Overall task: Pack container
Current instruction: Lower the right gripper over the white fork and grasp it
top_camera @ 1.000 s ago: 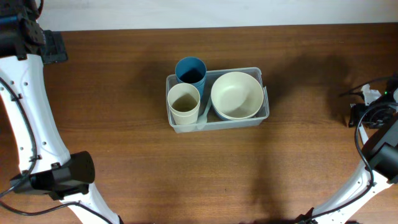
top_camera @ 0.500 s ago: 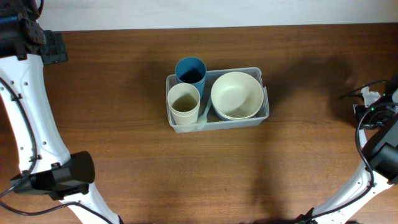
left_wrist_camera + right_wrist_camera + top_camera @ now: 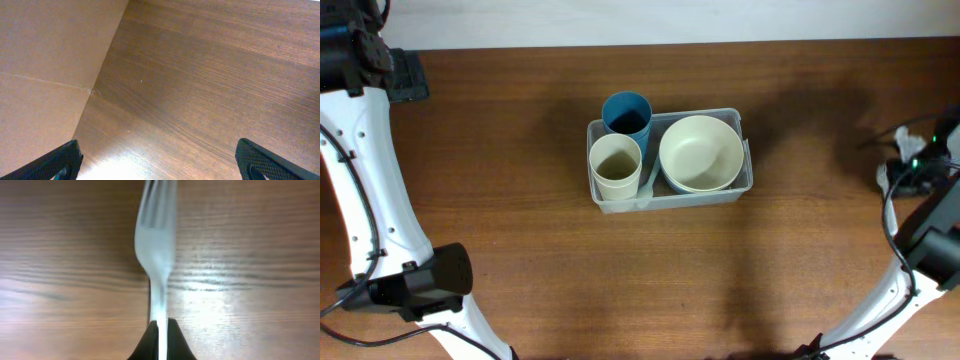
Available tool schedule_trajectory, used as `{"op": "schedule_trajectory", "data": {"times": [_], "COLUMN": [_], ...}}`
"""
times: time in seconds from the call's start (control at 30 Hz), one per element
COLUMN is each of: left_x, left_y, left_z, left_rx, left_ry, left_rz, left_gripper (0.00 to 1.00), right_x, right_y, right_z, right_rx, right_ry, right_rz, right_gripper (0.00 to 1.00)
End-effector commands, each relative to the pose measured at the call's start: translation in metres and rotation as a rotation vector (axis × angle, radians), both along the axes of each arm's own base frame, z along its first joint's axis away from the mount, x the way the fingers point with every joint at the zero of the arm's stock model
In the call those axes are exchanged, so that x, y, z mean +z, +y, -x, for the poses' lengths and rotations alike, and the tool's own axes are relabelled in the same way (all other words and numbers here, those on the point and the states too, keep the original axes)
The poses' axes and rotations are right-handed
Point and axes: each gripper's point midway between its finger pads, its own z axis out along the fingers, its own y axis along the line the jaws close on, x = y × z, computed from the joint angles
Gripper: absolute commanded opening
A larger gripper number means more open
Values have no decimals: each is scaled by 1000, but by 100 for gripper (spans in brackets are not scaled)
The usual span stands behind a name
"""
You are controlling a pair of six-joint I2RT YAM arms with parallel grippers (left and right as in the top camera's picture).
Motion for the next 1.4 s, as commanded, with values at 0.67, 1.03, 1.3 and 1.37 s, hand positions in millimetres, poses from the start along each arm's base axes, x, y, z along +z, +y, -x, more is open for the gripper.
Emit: {"op": "schedule_trajectory", "data": {"times": [0.67, 1.03, 1.3, 1.37], "left_x": [3, 3, 3, 3], "left_y": [5, 5, 5, 5], "left_z": [1, 1, 1, 1], "left_rx": [15, 15, 15, 15], "left_ry": [-9, -9, -9, -9], "left_rz": [-10, -10, -10, -10], "left_gripper": [100, 100, 100, 100], "right_x": [-7, -22, -32, -36], "right_y": [-14, -5, -1, 0], "right_z": [5, -9, -8, -6], "right_rx": [-80, -63, -57, -57], "right_ry": [-28, -84, -80, -74], "right_rz": [-5, -22, -24, -28], "right_gripper": [39, 44, 44, 44]}}
